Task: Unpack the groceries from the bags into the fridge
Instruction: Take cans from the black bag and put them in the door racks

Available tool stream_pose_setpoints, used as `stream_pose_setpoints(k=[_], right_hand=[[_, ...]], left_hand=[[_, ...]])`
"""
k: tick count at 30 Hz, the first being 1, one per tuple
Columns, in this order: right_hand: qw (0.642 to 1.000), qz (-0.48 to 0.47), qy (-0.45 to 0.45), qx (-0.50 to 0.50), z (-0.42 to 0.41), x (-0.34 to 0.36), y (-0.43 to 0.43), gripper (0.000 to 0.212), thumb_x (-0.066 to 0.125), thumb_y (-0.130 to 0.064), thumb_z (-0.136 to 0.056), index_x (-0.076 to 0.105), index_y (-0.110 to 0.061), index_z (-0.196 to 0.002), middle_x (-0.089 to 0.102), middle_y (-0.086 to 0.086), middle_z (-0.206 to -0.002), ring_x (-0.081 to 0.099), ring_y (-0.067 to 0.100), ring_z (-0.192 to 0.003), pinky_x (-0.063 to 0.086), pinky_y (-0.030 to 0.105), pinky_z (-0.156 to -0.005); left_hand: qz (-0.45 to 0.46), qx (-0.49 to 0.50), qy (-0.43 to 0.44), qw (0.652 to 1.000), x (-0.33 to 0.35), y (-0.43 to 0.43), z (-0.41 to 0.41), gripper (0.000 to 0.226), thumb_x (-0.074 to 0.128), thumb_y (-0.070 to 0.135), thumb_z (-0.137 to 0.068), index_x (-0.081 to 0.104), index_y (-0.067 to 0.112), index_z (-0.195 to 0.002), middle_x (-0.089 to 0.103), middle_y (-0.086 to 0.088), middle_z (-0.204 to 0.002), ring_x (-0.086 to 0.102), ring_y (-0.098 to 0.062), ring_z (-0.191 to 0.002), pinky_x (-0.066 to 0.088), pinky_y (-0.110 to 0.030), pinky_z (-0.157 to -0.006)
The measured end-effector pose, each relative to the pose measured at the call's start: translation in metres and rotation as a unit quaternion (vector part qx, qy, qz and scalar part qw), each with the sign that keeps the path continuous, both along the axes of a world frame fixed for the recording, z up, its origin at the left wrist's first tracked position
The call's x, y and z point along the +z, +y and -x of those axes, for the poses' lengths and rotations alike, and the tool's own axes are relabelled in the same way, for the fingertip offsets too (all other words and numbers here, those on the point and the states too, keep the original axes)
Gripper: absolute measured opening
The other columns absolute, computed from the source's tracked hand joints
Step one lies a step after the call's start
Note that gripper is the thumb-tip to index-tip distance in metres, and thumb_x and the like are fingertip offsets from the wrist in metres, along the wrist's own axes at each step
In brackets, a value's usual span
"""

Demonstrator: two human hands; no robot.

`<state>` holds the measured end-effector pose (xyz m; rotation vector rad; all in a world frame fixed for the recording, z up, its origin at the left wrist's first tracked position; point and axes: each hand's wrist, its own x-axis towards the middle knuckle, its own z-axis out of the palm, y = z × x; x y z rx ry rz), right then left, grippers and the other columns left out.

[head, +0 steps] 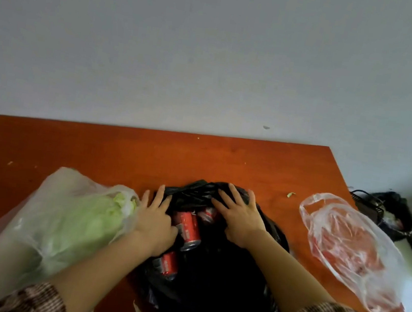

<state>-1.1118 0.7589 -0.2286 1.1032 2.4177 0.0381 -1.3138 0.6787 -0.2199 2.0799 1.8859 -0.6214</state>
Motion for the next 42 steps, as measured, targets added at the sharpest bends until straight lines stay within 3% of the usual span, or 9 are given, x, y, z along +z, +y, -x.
stream_pose_setpoints(k=[7,11,13,16,22,25,30,38,42], right_hand=[[0.998,0.039,0.003,-0.055,0.016,-0.008,0.015,0.083,0.054,-0.033,-0.092,0.0,-0.027,-0.155,-0.006,-0.001,-0.163,-0.016,0.028,-0.148,0.0,0.062,-0.113],[0.972,0.118,0.153,-0.135,0.024,0.001,0.01,0.064,0.052,-0.034,-0.092,0.028,-0.028,-0.151,0.012,-0.004,-0.162,-0.005,0.021,-0.149,0.001,0.062,-0.112],[0.967,0.068,0.221,-0.105,0.028,0.007,-0.001,0.051,0.052,-0.034,-0.092,0.045,-0.025,-0.142,0.029,-0.004,-0.156,0.008,0.02,-0.148,0.005,0.058,-0.111],[0.962,0.021,0.267,-0.043,0.035,0.007,-0.023,0.034,0.05,-0.027,-0.09,0.062,-0.021,-0.122,0.057,-0.004,-0.129,0.035,0.022,-0.132,0.013,0.045,-0.101],[0.951,0.123,0.199,-0.204,0.058,-0.01,-0.049,0.049,0.049,-0.053,-0.091,0.053,-0.011,-0.118,0.064,0.011,-0.109,0.06,0.032,-0.101,0.04,0.042,-0.088],[0.918,0.154,0.228,-0.284,0.064,-0.024,-0.054,0.062,0.06,-0.054,-0.086,0.048,-0.008,-0.125,0.063,0.012,-0.114,0.062,0.032,-0.102,0.047,0.036,-0.077],[0.875,0.188,0.289,-0.339,0.06,-0.029,-0.057,0.058,0.071,-0.044,-0.078,0.055,-0.009,-0.121,0.065,0.011,-0.115,0.062,0.028,-0.101,0.053,0.033,-0.079],[0.914,0.237,0.116,-0.308,0.005,-0.014,-0.069,0.077,0.075,-0.041,-0.072,0.039,-0.006,-0.13,0.057,0.016,-0.123,0.057,0.034,-0.112,0.049,0.036,-0.085],[0.902,0.213,0.15,-0.346,0.012,-0.022,-0.081,0.081,0.073,-0.049,-0.072,0.042,-0.007,-0.133,0.053,0.015,-0.132,0.048,0.034,-0.124,0.044,0.038,-0.098]], left_hand=[[0.049,-0.075,0.099,0.991,-0.018,-0.001,0.001,0.05,0.033,0.041,-0.099,0.05,0.014,-0.138,-0.002,-0.019,-0.16,-0.013,-0.036,-0.146,-0.008,-0.06,-0.113],[-0.001,-0.142,0.109,0.984,-0.016,-0.019,0.005,0.057,0.032,0.026,-0.102,0.013,0.008,-0.152,0.003,-0.021,-0.159,-0.006,-0.037,-0.147,-0.017,-0.055,-0.111],[-0.049,-0.208,0.031,0.977,-0.015,-0.035,0.011,0.059,0.043,0.023,-0.098,0.022,0.009,-0.151,0.019,-0.016,-0.158,0.004,-0.034,-0.147,-0.009,-0.054,-0.115],[-0.074,-0.296,-0.057,0.951,-0.012,-0.058,0.02,0.039,0.08,0.031,-0.064,0.074,0.023,-0.101,0.072,0.003,-0.107,0.06,-0.019,-0.118,0.024,-0.044,-0.115],[-0.112,-0.24,-0.096,0.96,-0.007,-0.072,0.024,0.015,0.062,0.039,-0.066,0.064,0.026,-0.059,0.061,0.009,-0.055,0.06,-0.009,-0.057,0.054,-0.028,-0.086],[-0.066,-0.208,-0.067,0.974,-0.016,-0.065,0.023,0.04,0.082,0.027,-0.049,0.071,0.022,-0.087,0.069,0.002,-0.079,0.065,-0.013,-0.075,0.054,-0.028,-0.078],[-0.078,-0.241,-0.016,0.967,-0.019,-0.06,0.011,0.056,0.055,0.015,-0.09,0.038,0.013,-0.144,0.039,-0.009,-0.141,0.035,-0.03,-0.131,0.038,-0.04,-0.095],[-0.07,-0.239,0.029,0.968,-0.034,-0.054,0.0,0.065,0.054,0.012,-0.091,0.024,0.009,-0.148,0.033,-0.01,-0.147,0.026,-0.031,-0.137,0.026,-0.043,-0.108],[-0.067,-0.235,0.021,0.969,-0.034,-0.047,-0.007,0.059,0.053,0.011,-0.09,0.03,0.011,-0.145,0.036,-0.008,-0.146,0.027,-0.03,-0.136,0.02,-0.043,-0.112]])
